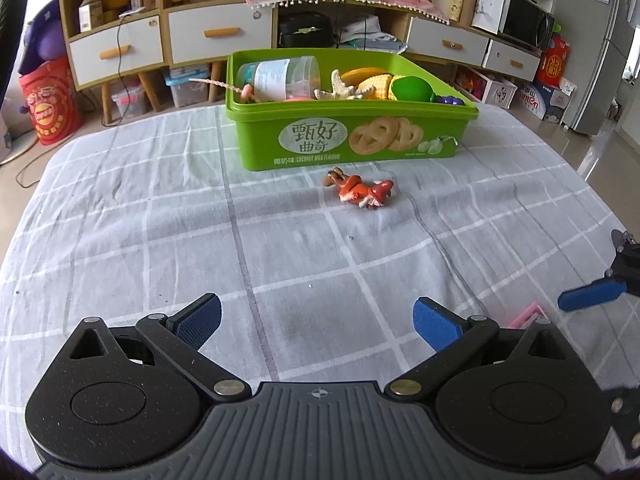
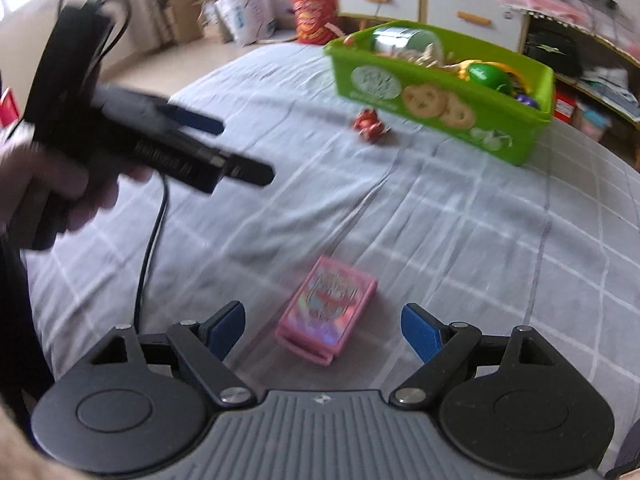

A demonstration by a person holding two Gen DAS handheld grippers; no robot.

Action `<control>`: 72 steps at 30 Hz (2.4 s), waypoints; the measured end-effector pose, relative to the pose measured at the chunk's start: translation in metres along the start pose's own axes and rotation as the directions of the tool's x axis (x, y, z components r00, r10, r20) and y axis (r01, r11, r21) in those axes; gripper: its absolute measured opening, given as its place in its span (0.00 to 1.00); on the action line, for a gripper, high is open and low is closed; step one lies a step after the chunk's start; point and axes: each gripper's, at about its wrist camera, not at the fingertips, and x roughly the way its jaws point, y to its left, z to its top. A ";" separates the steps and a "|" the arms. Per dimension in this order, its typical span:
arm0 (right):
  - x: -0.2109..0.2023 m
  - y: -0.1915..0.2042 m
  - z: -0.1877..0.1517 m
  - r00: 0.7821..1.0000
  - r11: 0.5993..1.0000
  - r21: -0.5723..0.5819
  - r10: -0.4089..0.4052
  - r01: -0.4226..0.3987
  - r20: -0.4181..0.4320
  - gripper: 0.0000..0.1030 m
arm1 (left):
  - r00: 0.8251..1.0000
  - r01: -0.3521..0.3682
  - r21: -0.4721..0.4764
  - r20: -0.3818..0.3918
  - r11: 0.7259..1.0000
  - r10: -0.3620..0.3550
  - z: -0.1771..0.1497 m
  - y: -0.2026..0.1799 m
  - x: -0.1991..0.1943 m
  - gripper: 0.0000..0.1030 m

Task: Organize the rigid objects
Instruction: 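Move both tools back toward the orange figure and pink card box, then grasp the pink card box with the right tool while the left tool grasps the orange figure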

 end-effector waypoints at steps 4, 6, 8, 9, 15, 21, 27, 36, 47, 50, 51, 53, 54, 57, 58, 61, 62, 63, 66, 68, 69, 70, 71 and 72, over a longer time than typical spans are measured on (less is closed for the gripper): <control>0.007 0.001 -0.007 0.999 0.999 -0.051 -0.020 0.019 -0.025 0.65 | 1.000 -0.003 0.018 -0.007 1.000 0.003 -0.001 -0.005 0.004 0.98; 0.008 -0.001 -0.008 0.999 0.998 -0.063 -0.029 0.027 -0.018 0.65 | 1.000 -0.004 0.026 -0.012 1.000 0.005 -0.001 -0.007 0.006 0.98; 0.009 -0.005 -0.007 0.999 0.998 -0.057 -0.035 0.034 -0.015 0.65 | 1.000 -0.005 0.035 -0.014 0.999 0.006 -0.002 -0.009 0.008 0.98; 0.009 -0.007 -0.006 0.999 0.998 -0.055 -0.041 0.040 -0.013 0.65 | 1.000 -0.006 0.039 -0.014 0.999 0.006 -0.002 -0.010 0.008 0.98; 0.011 -0.021 -0.002 0.997 0.996 -0.041 -0.076 0.076 0.013 0.65 | 1.000 -0.004 0.071 -0.017 0.997 0.005 -0.003 -0.017 0.016 0.98; 0.016 -0.043 0.004 0.992 0.992 0.019 -0.122 0.121 0.039 0.66 | 1.000 -0.004 0.108 -0.002 0.994 0.004 -0.004 -0.027 0.026 0.98; 0.018 -0.063 0.008 0.980 0.981 0.061 -0.190 0.187 0.056 0.66 | 0.999 0.001 0.102 0.043 0.995 -0.006 0.001 -0.030 0.036 0.98; 0.015 -0.080 0.010 0.953 0.951 0.101 -0.299 0.292 0.057 0.66 | 0.996 -0.001 0.040 0.094 0.999 -0.002 0.019 -0.022 0.056 0.95; 0.010 -0.084 0.010 0.961 0.952 0.147 -0.274 0.267 0.031 0.53 | 0.989 0.022 0.044 0.142 0.999 -0.028 0.038 -0.019 0.071 0.82; 0.010 -0.084 0.011 0.966 0.956 0.154 -0.256 0.249 0.026 0.47 | 0.988 0.039 0.035 0.145 0.999 -0.044 0.042 -0.019 0.072 0.76; 0.010 -0.083 0.011 0.968 0.957 0.155 -0.251 0.245 0.025 0.46 | 0.988 0.043 0.031 0.145 0.999 -0.047 0.043 -0.019 0.072 0.74; 0.010 -0.082 0.012 0.969 0.959 0.153 -0.246 0.239 0.025 0.43 | 0.988 0.049 0.026 0.147 0.998 -0.052 0.044 -0.020 0.073 0.70; 0.010 -0.081 0.012 0.969 0.959 0.152 -0.244 0.238 0.025 0.43 | 0.988 0.052 0.024 0.147 0.998 -0.055 0.044 -0.020 0.072 0.68; 0.009 -0.081 0.012 0.971 0.960 0.155 -0.238 0.232 0.024 0.40 | 0.988 0.061 0.020 0.144 0.998 -0.063 0.046 -0.021 0.072 0.61; 0.009 -0.081 0.011 0.972 0.961 0.158 -0.236 0.229 0.023 0.40 | 0.988 0.064 0.019 0.142 0.998 -0.066 0.047 -0.021 0.072 0.59; 0.009 -0.081 0.012 0.973 0.961 0.163 -0.229 0.222 0.021 0.38 | 0.988 0.068 0.017 0.138 0.998 -0.070 0.047 -0.022 0.071 0.53; 0.010 -0.081 0.012 0.974 0.961 0.164 -0.227 0.221 0.020 0.37 | 0.988 0.068 0.016 0.137 0.998 -0.070 0.047 -0.022 0.071 0.52; 0.010 -0.081 0.012 0.974 0.962 0.165 -0.226 0.220 0.019 0.37 | 0.988 0.068 0.018 0.136 0.998 -0.070 0.046 -0.022 0.070 0.50; 0.010 -0.082 0.013 0.976 0.962 0.170 -0.218 0.212 0.016 0.35 | 0.989 0.067 0.020 0.133 0.998 -0.069 0.045 -0.023 0.069 0.46; 0.010 -0.081 0.013 0.977 0.963 0.174 -0.211 0.206 0.014 0.33 | 0.989 0.068 0.017 0.131 0.998 -0.070 0.045 -0.023 0.068 0.46; 0.010 -0.081 0.013 0.978 0.964 0.172 -0.208 0.203 0.014 0.32 | 0.989 0.068 0.016 0.129 0.998 -0.070 0.044 -0.023 0.067 0.46; 0.010 -0.080 0.013 0.978 0.965 0.169 -0.206 0.201 0.015 0.32 | 0.989 0.069 0.016 0.128 0.998 -0.070 0.044 -0.024 0.067 0.46; 0.010 -0.079 0.013 0.979 0.966 0.166 -0.204 0.199 0.015 0.31 | 0.989 0.069 0.015 0.127 0.998 -0.070 0.043 -0.024 0.066 0.46; 0.010 -0.078 0.013 0.979 0.967 0.165 -0.202 0.197 0.015 0.30 | 0.990 0.069 0.013 0.126 0.998 -0.070 0.042 -0.024 0.065 0.46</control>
